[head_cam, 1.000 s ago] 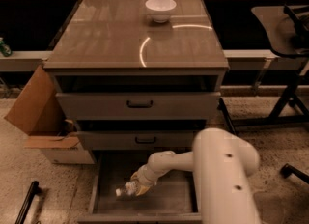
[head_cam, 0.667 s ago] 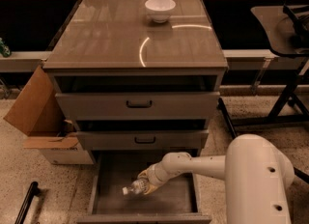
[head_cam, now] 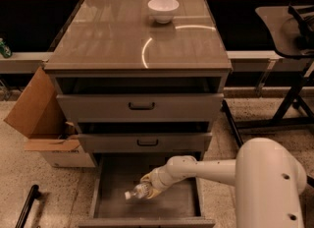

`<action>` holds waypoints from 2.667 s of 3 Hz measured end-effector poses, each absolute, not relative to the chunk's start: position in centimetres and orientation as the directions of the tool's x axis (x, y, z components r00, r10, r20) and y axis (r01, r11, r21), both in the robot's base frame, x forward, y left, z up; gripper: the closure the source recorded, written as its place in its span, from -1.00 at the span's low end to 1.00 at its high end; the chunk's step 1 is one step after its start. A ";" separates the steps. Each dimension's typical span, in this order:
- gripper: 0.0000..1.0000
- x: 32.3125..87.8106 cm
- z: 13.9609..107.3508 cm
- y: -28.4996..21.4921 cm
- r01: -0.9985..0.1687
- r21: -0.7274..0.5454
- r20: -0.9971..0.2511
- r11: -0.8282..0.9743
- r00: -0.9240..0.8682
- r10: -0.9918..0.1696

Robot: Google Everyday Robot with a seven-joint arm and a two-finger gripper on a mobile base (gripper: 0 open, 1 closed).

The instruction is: Pick blue plastic bottle from bottom drawer and place on counter

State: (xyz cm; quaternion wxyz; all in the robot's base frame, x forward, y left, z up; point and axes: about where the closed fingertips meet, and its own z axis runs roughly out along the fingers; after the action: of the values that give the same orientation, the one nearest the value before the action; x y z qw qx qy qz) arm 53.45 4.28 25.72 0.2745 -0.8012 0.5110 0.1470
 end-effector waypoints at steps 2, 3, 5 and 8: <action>1.00 49.7 38.0 1.5 -0.797 -0.499 -0.469 -0.340 0.579 -0.667; 1.00 47.6 43.9 -0.4 -0.733 -0.595 -0.434 -0.330 0.639 -0.635; 1.00 46.5 49.7 -3.6 -0.665 -0.687 -0.398 -0.294 0.682 -0.613; 1.00 49.5 62.0 -7.1 -0.607 -0.661 -0.348 -0.441 0.769 -0.536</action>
Offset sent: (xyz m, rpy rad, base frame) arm -0.0754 -0.0758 0.2234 0.1554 -0.3807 0.0597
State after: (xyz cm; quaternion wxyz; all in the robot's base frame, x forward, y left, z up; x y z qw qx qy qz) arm 49.54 -7.13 62.04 0.4072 -0.8478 0.3371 0.0434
